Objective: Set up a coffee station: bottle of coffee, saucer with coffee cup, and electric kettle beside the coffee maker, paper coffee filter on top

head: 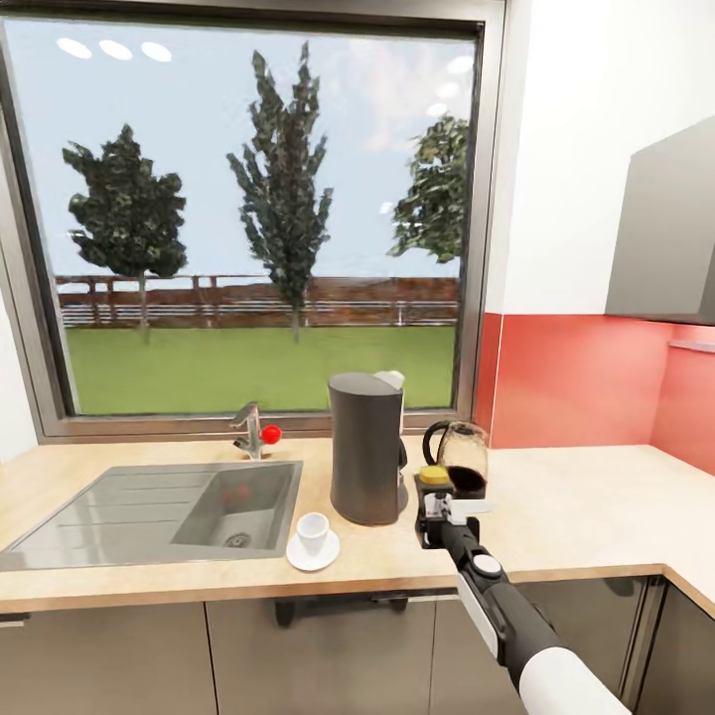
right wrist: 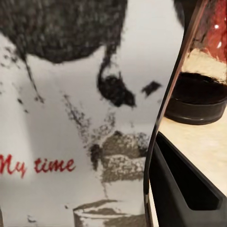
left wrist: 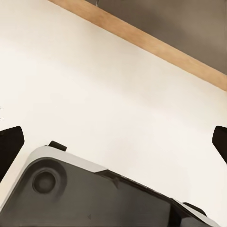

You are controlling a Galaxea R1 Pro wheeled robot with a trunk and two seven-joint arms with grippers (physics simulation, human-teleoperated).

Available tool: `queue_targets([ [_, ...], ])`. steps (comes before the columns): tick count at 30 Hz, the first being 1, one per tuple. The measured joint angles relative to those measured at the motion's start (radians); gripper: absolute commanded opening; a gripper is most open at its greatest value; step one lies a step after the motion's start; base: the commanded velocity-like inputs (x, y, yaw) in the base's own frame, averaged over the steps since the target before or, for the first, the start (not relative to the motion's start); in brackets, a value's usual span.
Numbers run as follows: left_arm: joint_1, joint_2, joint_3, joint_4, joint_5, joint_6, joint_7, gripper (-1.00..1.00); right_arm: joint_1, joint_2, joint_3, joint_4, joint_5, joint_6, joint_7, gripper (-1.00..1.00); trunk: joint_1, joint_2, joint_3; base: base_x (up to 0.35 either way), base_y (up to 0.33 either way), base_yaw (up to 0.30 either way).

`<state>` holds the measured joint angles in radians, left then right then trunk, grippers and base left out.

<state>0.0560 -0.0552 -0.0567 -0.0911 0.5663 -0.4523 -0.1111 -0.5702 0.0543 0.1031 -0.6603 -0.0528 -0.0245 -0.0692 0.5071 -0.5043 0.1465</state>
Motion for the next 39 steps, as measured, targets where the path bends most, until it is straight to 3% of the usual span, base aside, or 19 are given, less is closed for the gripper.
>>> queue_targets([
  [14, 0.000, 0.000, -0.002, 0.000, -0.002, 0.005, 0.000, 1.00, 0.000, 0.004, 0.009, 0.002, -0.001, -0.042, -0.003, -1.00, 0.054, -0.098, -0.044, 0.000, 0.000, 0.000],
  [32, 0.000, 0.000, -0.002, 0.001, 0.000, 0.003, 0.000, 1.00, 0.000, 0.006, 0.006, 0.012, -0.008, -0.089, -0.002, -1.00, 0.054, -0.098, -0.044, 0.112, 0.000, 0.000],
  [39, 0.000, 0.000, 0.000, 0.001, 0.001, 0.002, 0.000, 1.00, 0.000, 0.008, 0.002, 0.077, 0.000, -0.098, -0.004, -1.00, 0.054, -0.098, -0.044, 0.011, 0.000, 0.000],
])
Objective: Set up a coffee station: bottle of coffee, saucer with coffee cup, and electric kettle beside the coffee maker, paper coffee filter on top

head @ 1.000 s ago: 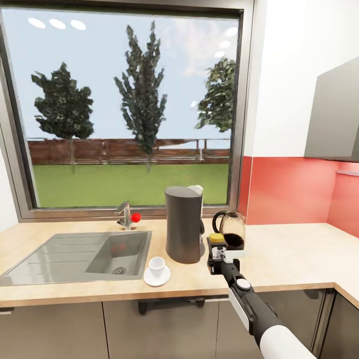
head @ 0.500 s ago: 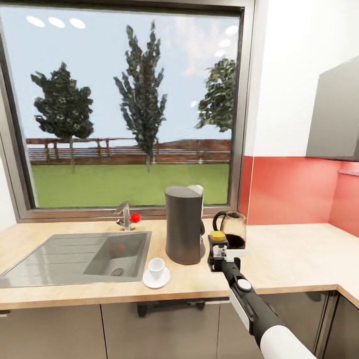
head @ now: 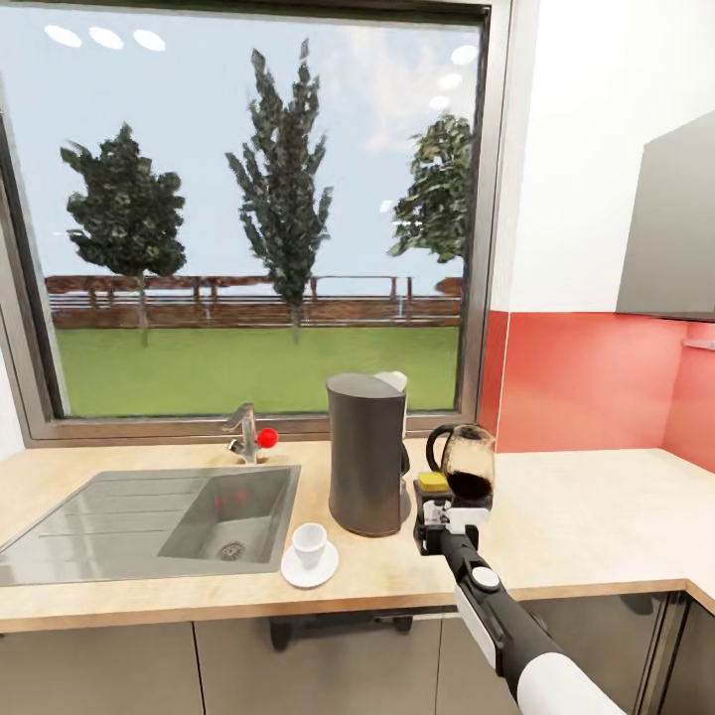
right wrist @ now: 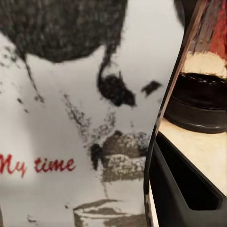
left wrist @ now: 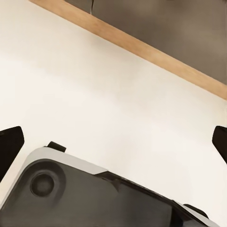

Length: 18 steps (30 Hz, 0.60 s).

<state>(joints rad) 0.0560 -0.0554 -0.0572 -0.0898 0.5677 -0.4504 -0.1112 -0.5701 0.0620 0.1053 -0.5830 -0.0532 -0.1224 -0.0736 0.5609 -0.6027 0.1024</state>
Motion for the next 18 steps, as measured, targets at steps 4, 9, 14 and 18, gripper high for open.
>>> queue_targets([
  [4, 0.000, -0.001, 0.000, 0.000, 0.000, 0.000, 0.000, 1.00, 0.000, 0.000, -0.001, 0.003, -0.001, -0.002, -0.001, -1.00, 0.011, -0.021, -0.009, 0.000, 0.000, 0.000],
  [9, 0.000, -0.001, 0.000, 0.000, 0.000, 0.000, 0.000, 1.00, 0.000, 0.000, -0.003, 0.003, -0.001, -0.004, -0.002, -1.00, 0.031, -0.056, -0.025, 0.000, 0.000, 0.000],
  [14, 0.000, -0.002, 0.000, 0.000, 0.000, 0.001, 0.000, 1.00, 0.000, 0.000, -0.001, 0.003, 0.000, -0.018, -0.002, -1.00, 0.050, -0.091, -0.041, 0.000, 0.000, 0.000],
  [18, 0.000, -0.002, -0.001, 0.000, -0.001, 0.001, 0.000, 1.00, 0.000, 0.000, -0.002, 0.004, -0.003, -0.020, -0.002, -1.00, 0.065, -0.119, -0.053, 0.000, 0.000, 0.000],
])
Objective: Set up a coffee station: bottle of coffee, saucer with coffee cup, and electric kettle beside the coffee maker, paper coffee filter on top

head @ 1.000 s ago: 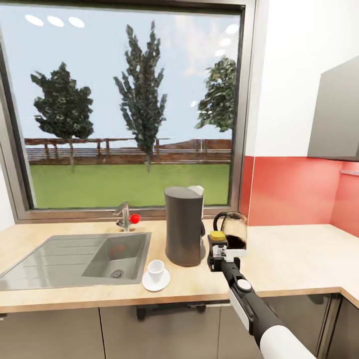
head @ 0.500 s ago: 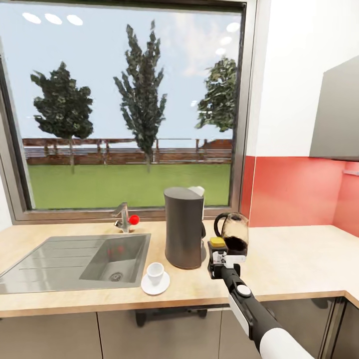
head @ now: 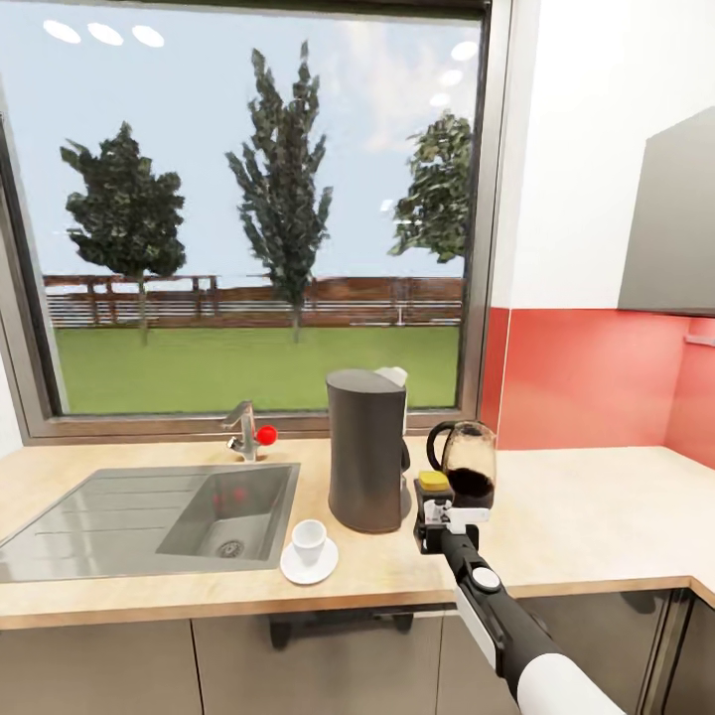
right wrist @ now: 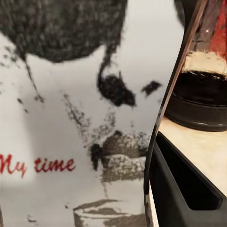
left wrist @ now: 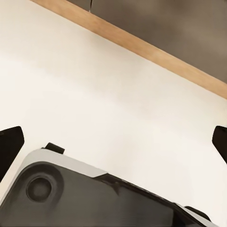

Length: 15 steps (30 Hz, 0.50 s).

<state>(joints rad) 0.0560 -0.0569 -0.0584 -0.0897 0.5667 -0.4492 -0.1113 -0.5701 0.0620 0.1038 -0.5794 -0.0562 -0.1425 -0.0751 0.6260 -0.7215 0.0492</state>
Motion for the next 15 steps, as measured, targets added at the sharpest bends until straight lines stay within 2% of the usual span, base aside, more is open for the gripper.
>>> queue_targets([
  [15, 0.000, 0.001, 0.001, 0.000, 0.001, 0.000, 0.000, 1.00, 0.000, 0.000, 0.002, 0.001, -0.001, -0.019, 0.000, -1.00, 0.058, -0.105, -0.047, 0.000, 0.000, 0.000],
])
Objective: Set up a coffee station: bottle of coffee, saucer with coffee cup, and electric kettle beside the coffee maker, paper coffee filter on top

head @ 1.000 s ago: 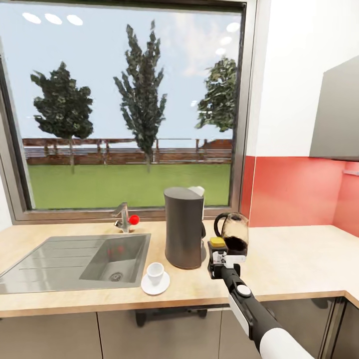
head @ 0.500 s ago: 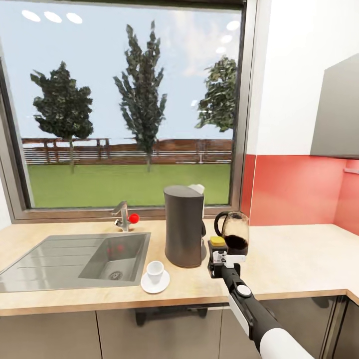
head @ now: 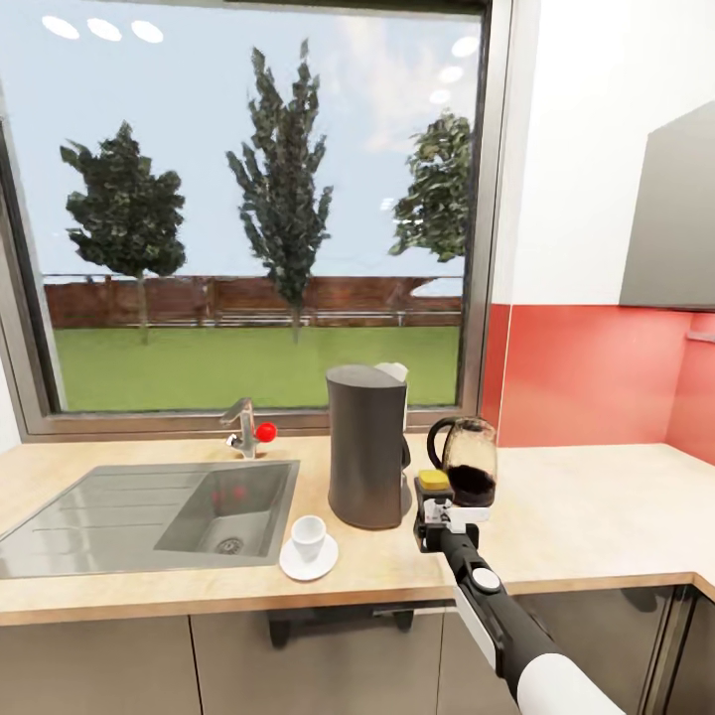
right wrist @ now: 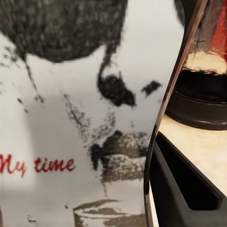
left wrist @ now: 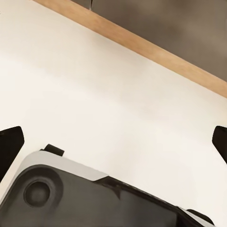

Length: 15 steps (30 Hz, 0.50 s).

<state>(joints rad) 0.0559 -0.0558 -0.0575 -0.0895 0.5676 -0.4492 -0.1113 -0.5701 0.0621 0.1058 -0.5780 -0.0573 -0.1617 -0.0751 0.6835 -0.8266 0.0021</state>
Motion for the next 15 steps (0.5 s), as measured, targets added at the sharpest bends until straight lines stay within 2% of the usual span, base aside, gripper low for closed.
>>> queue_targets([
  [5, 0.000, 0.000, 0.000, 0.000, 0.000, 0.000, 0.000, 1.00, 0.001, 0.000, 0.004, 0.000, 0.004, -0.005, 0.001, -1.00, 0.019, -0.034, -0.014, 0.000, 0.000, 0.000],
  [6, 0.001, 0.000, 0.000, 0.000, 0.000, 0.000, 0.000, 1.00, 0.000, 0.000, 0.005, 0.000, 0.004, -0.033, 0.001, -1.00, 0.023, -0.041, -0.017, 0.000, 0.000, 0.000],
  [10, 0.001, 0.000, 0.000, 0.000, 0.000, -0.001, 0.000, 1.00, 0.001, 0.000, 0.005, 0.000, 0.004, -0.043, 0.001, -1.00, 0.038, -0.069, -0.030, 0.000, 0.000, 0.000],
  [13, 0.001, 0.015, 0.001, 0.005, 0.084, -0.003, -0.062, 1.00, 0.001, 0.000, 0.003, 0.000, 0.003, -0.052, 0.004, -1.00, 0.050, -0.090, -0.039, 0.000, 0.000, 0.000],
  [14, 0.001, 0.029, 0.003, 0.018, 0.162, -0.003, -0.125, 1.00, 0.001, 0.000, 0.003, 0.000, 0.003, -0.058, 0.004, -1.00, 0.054, -0.097, -0.042, 0.000, 0.000, 0.000],
  [15, 0.001, 0.039, 0.002, 0.029, 0.222, -0.002, -0.173, 1.00, 0.001, 0.000, 0.003, 0.000, 0.002, -0.063, 0.004, -1.00, 0.057, -0.104, -0.045, 0.000, 0.000, 0.000],
])
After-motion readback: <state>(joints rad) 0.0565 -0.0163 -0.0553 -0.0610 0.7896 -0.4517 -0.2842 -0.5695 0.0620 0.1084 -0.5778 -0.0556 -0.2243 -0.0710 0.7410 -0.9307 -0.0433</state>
